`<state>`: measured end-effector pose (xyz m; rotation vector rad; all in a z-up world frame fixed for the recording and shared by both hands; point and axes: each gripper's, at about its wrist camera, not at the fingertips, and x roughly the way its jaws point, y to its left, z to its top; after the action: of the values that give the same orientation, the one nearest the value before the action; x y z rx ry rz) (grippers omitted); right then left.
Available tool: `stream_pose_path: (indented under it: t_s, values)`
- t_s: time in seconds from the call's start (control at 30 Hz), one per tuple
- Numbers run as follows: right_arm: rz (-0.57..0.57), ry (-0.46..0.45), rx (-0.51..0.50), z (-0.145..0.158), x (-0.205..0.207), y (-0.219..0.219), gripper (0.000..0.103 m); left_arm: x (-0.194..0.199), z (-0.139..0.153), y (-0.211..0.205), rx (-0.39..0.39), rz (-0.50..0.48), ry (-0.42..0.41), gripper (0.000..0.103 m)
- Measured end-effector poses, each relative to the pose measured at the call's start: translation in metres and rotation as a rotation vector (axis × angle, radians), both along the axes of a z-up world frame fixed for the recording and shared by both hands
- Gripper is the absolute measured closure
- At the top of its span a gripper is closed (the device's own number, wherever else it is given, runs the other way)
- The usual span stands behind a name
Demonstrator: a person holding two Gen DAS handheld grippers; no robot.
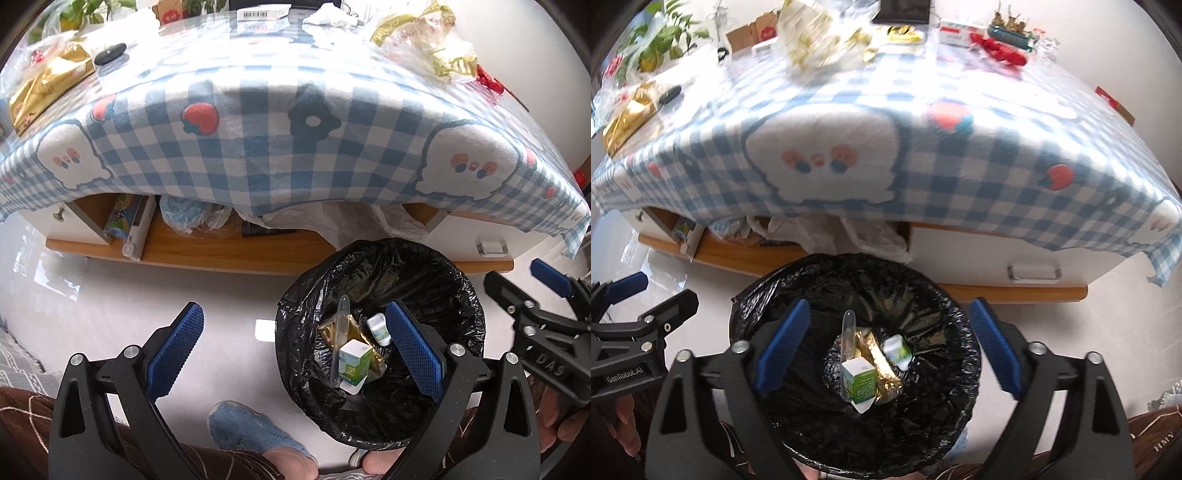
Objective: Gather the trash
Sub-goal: 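Raise both open tools from the bin back toward the table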
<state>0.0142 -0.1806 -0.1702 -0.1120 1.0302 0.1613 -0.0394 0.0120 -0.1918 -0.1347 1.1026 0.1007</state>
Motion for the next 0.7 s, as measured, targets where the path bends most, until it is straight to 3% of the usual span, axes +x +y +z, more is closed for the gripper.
stream_pose_path:
  t_s: [0.2,0.7]
  values:
    - [-0.011,-0.060,-0.003,0.023,-0.005,-0.017,0.008,-0.006,0.015,-0.009,0.013,-0.031,-0.027,0.006]
    - [-0.064,-0.175,0.022,0.084,-0.014,-0.058,0.008,-0.017,0.063,-0.034,-0.004,-0.061,-0.094,0.006]
